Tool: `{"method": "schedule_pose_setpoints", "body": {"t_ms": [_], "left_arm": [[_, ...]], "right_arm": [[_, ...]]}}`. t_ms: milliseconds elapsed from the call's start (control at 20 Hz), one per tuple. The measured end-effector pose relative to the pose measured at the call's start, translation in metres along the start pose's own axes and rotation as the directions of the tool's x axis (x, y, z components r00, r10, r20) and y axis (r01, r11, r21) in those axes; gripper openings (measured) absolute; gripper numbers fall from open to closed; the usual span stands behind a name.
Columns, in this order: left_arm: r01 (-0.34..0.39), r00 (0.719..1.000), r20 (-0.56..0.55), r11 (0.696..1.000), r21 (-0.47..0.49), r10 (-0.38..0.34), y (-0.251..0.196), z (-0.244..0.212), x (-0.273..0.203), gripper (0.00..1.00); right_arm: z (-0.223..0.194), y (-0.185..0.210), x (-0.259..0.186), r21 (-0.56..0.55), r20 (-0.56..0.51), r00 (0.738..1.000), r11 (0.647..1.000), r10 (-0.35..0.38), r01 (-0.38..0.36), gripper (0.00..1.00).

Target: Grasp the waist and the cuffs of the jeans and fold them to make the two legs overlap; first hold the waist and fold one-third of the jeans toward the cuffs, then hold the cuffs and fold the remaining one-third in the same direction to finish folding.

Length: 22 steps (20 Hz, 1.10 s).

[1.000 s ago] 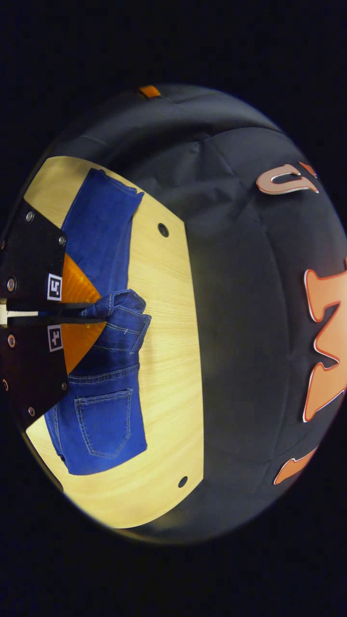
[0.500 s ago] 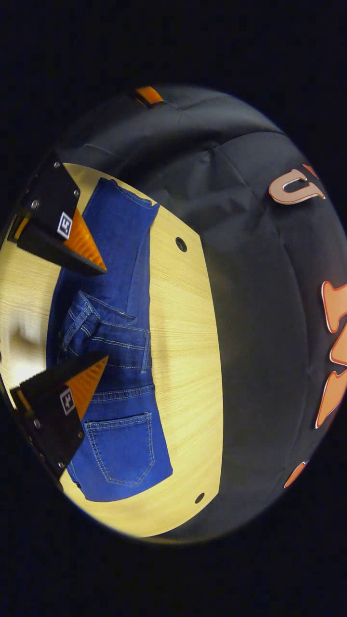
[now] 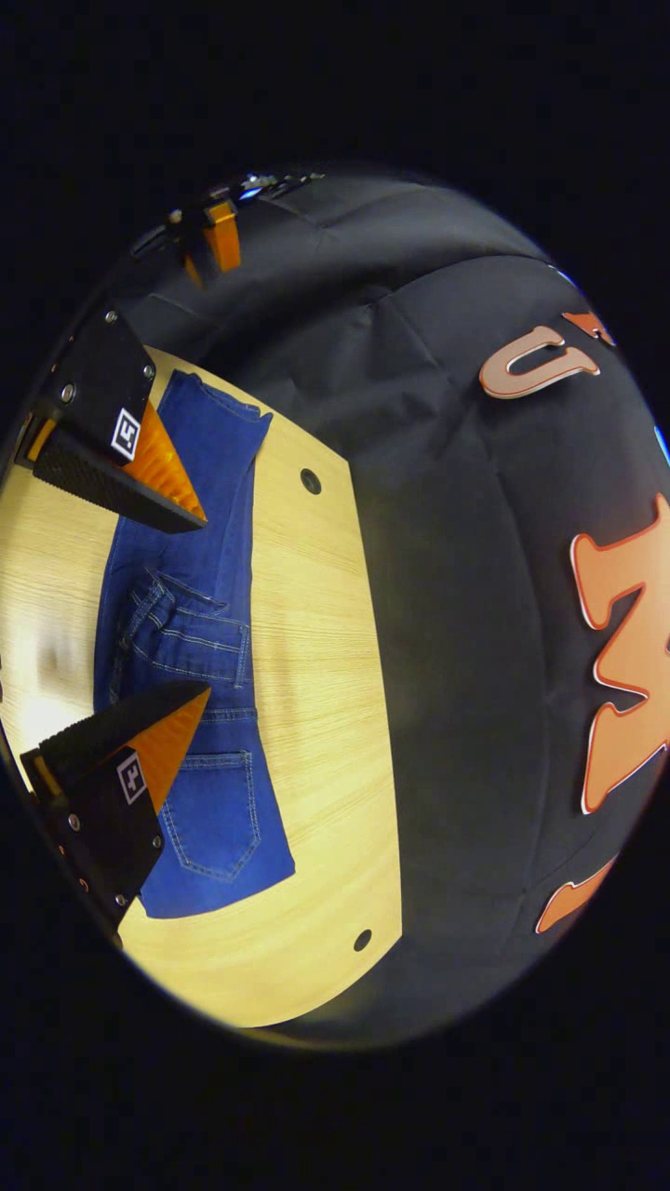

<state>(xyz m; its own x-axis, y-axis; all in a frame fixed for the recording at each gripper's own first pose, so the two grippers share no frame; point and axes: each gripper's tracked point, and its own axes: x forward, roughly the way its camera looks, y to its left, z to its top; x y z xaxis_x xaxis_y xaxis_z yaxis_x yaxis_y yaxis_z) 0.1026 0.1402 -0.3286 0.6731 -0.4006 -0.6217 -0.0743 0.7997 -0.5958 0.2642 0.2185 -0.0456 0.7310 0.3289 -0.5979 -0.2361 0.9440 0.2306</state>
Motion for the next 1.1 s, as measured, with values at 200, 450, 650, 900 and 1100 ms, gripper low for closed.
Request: {"method": "schedule_pose_setpoints", "body": {"t_ms": [200, 450, 650, 900, 1100], "left_arm": [[-0.048, 0.999, -0.02, 0.976, -0.21, 0.045, 0.047, -0.01, 0.01, 0.98], [-0.098, 0.995, -0.054, 0.97, -0.221, 0.089, 0.073, -0.02, 0.055, 0.98], [-0.179, 0.982, -0.097, 0.963, -0.203, 0.162, 0.086, -0.036, 0.086, 0.98], [-0.259, 0.96, -0.149, 0.952, -0.164, 0.236, 0.095, -0.059, 0.108, 0.98], [-0.274, 0.958, -0.128, 0.954, -0.125, 0.258, 0.089, -0.056, 0.12, 0.98]], "right_arm": [[0.006, -0.006, -0.02, 0.024, -0.003, 1.0, 1.0, 0.011, -0.011, 0.98], [0.0, -0.028, -0.03, 0.034, -0.034, 0.999, 0.999, -0.022, 0.023, 0.98], [-0.004, -0.045, -0.035, 0.052, -0.058, 0.998, 0.998, -0.04, 0.044, 0.98], [-0.002, -0.061, -0.036, 0.113, -0.06, 0.997, 0.992, -0.042, 0.048, 0.98], [0.001, -0.077, -0.033, 0.125, -0.062, 0.997, 0.99, -0.052, 0.06, 0.98]]}}
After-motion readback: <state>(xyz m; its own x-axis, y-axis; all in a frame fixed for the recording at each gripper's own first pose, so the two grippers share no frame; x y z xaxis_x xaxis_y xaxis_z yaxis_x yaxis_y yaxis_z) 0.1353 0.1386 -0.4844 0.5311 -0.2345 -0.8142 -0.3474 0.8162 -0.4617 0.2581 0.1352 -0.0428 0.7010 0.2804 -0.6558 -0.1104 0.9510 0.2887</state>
